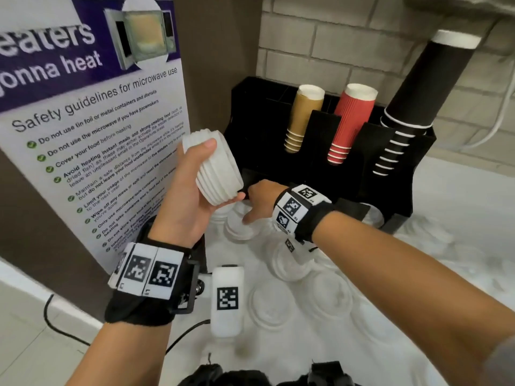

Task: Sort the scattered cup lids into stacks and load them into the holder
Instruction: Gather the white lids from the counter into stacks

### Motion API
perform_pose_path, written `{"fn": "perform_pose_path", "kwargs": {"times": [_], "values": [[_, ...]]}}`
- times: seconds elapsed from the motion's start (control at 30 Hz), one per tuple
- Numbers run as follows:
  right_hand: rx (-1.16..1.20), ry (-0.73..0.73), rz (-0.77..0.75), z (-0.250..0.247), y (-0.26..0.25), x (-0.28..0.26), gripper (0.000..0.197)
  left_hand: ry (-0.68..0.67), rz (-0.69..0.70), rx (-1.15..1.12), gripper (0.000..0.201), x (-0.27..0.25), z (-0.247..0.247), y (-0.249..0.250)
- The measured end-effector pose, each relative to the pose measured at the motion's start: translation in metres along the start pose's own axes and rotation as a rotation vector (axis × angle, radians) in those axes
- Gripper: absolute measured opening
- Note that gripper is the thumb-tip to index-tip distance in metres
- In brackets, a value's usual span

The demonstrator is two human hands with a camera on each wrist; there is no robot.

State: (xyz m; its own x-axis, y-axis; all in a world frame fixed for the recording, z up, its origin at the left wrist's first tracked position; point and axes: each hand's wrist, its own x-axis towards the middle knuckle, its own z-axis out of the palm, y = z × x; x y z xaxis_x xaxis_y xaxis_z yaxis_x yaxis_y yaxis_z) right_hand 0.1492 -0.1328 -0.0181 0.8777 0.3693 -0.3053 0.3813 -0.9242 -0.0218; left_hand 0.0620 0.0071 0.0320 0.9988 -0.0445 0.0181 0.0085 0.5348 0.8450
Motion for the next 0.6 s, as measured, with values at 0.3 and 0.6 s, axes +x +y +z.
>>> {"fn": "perform_pose_path", "kwargs": {"times": [0.3,0.6], "values": [[0.108,0.198,-0.029,-0.025,0.003,-0.018,0.032,0.041,-0.001,0.019,0.077,0.005,0.000,0.005],[1.088,0.516,-0.152,-0.043,0.012,-0.084,0.027,0.032,-0.012,0.066,0.065,0.005,0.006,-0.007]]}}
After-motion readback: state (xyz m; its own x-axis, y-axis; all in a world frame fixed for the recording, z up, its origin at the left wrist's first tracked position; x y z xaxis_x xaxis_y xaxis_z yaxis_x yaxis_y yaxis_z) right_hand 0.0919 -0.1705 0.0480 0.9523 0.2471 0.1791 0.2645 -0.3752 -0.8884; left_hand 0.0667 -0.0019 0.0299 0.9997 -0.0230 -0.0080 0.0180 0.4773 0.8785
